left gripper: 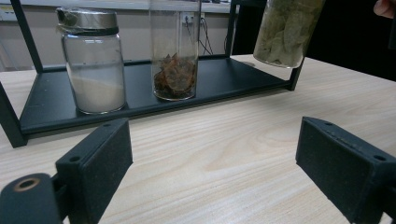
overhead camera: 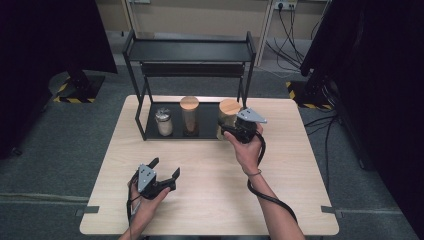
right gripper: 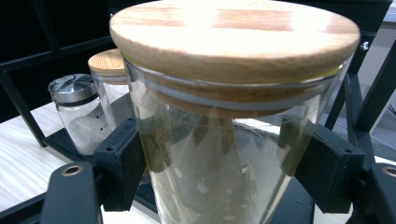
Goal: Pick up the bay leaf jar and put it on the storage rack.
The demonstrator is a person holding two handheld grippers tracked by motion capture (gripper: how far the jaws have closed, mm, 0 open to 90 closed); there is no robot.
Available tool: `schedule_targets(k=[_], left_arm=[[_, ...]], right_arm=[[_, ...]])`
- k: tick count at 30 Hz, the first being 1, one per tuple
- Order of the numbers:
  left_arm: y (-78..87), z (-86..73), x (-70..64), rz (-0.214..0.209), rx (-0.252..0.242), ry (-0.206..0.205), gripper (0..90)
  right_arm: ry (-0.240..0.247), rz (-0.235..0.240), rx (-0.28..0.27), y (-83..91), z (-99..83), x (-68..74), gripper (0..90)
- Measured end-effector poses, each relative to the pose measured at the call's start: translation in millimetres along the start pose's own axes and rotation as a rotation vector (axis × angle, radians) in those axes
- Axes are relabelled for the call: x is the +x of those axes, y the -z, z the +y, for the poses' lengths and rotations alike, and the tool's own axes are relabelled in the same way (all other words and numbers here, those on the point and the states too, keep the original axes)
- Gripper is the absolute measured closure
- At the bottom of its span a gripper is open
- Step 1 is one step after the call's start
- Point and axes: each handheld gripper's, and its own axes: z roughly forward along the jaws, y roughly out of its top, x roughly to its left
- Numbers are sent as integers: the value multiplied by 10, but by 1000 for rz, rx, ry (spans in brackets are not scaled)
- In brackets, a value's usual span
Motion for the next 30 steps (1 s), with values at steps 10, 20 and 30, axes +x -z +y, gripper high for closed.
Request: schedule_targets(k=[10,20,30], left_arm=[[1,-1,-1,-1,-1,-1,102],[1,0,1,-2,-1,0,102],[0,0,0,-1,-1,-1,102]], right_arm=[[-6,-9,9,-93,17,-19,252],[-11,-14,19,-178,25,-28,252],[-12,-20,23,-249,71,-35,252]])
